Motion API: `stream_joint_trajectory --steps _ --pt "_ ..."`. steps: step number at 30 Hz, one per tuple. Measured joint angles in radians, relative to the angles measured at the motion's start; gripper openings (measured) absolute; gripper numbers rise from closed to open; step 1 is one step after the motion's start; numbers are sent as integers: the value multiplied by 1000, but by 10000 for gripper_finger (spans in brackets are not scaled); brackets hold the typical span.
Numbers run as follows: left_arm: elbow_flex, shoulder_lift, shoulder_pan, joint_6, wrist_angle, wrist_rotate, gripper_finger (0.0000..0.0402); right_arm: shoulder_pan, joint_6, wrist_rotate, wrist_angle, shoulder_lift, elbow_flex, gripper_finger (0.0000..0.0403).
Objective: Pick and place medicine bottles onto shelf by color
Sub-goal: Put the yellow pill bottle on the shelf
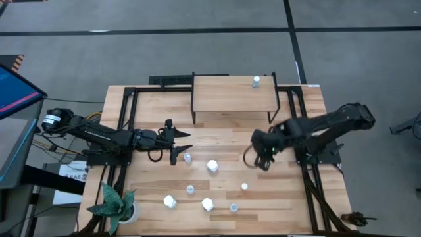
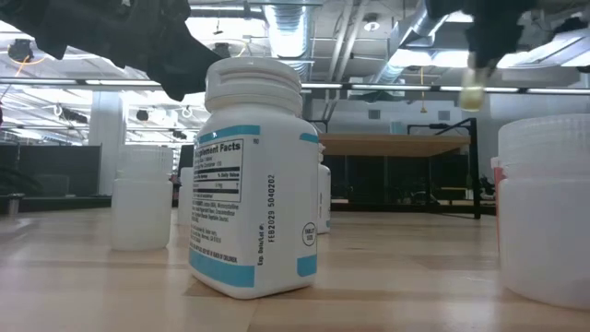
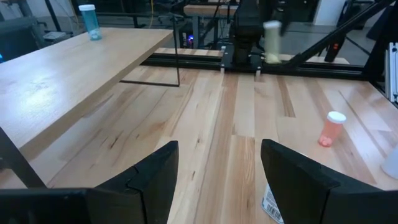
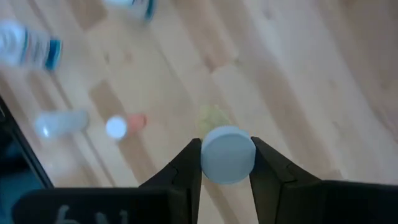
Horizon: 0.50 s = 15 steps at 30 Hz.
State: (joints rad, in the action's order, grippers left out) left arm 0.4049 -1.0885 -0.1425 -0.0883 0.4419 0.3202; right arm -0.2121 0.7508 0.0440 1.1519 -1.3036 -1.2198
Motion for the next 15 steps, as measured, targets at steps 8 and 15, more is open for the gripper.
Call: stream_joint_trajectory --steps 8,15 --pt "0 0 0 1 0 0 219 206 -106 8 -3 86 -4 109" --pt "0 0 0 1 -1 0 219 375 -310 13 27 69 -140 109"
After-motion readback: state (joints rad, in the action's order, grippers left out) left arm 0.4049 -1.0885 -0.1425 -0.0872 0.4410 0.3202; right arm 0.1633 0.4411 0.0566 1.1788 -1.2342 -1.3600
